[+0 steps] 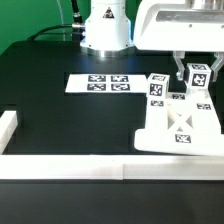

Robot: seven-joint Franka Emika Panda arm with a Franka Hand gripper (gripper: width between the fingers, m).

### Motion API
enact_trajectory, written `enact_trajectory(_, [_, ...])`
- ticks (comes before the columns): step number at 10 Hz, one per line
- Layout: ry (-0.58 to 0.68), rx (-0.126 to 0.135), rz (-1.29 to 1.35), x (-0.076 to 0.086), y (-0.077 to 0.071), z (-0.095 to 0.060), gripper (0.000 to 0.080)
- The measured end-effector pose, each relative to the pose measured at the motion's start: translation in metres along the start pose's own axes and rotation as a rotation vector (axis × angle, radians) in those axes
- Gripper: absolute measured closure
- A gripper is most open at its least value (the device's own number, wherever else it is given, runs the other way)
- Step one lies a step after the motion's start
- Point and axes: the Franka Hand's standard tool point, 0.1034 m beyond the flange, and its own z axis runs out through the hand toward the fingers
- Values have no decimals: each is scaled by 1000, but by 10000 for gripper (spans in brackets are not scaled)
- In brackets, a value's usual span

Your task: Assemble chair

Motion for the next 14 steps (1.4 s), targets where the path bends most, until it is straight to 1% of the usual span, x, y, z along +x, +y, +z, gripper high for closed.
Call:
enact_trajectory(2, [11,1,15,-3,-8,5,528])
enact_trajectory(4, [13,2,16,-1,-12,5,528])
enact_trajectory(9, [11,-2,21,-3,-7,11,528])
enact_trajectory(14, [53,-1,20,3,-7,12,528])
